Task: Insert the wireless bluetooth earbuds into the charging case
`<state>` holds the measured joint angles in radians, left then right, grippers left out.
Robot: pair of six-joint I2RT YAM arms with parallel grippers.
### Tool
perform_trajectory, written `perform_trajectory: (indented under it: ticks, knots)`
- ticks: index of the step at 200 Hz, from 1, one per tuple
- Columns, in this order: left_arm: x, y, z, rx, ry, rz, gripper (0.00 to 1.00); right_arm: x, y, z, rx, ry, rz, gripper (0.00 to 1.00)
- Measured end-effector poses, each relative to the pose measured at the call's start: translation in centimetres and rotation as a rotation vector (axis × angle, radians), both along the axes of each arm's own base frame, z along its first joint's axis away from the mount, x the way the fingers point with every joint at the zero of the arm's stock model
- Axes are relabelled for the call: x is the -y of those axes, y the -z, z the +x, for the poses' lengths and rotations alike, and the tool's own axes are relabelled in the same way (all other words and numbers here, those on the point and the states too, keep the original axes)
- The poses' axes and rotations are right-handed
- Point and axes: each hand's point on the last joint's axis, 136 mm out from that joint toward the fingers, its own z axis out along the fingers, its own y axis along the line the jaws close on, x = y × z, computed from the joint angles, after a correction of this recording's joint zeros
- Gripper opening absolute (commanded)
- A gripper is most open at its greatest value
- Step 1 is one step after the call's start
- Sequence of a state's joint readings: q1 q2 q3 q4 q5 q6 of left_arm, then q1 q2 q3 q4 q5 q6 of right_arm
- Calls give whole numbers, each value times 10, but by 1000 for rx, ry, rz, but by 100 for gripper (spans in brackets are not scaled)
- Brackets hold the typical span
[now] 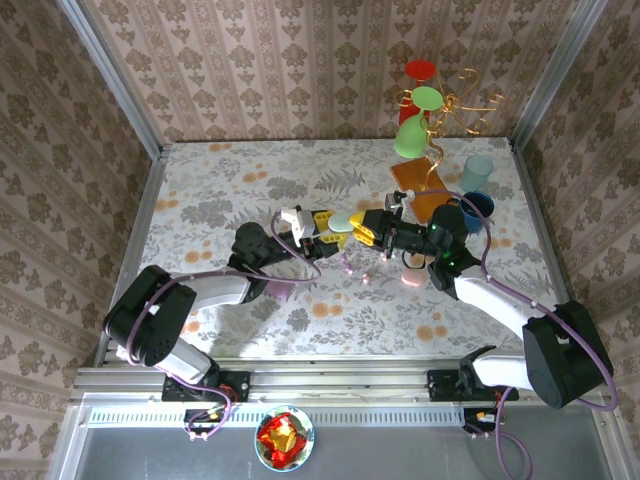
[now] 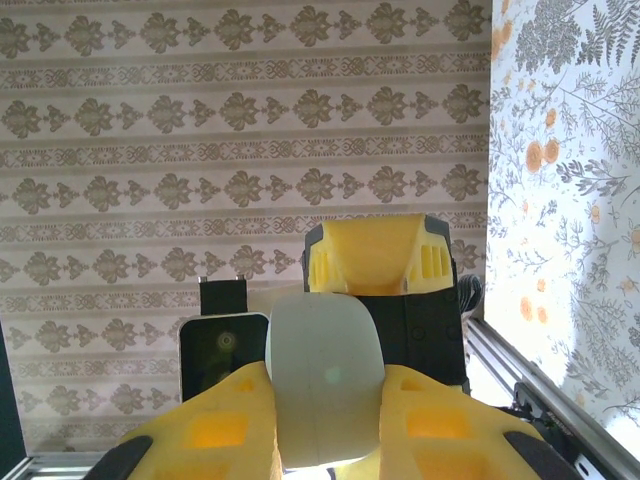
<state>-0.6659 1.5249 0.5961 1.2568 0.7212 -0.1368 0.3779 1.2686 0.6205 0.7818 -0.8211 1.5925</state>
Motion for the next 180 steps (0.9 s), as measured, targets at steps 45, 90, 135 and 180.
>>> perform_trajectory:
  ticks: [45, 90, 135, 180]
  knots:
    - [0, 0, 0, 1, 1, 0, 30, 0, 0, 0, 0, 0, 0, 20]
    - [0, 1, -1, 1, 5, 1, 32, 1, 3, 1, 22, 5, -32, 62]
    - [-3, 14, -5, -27, 8, 21, 33, 13, -6, 1, 199, 42, -209, 80]
    - [-5, 16, -12, -47, 40, 25, 33, 24, -38, -8, 641, 39, -507, 86]
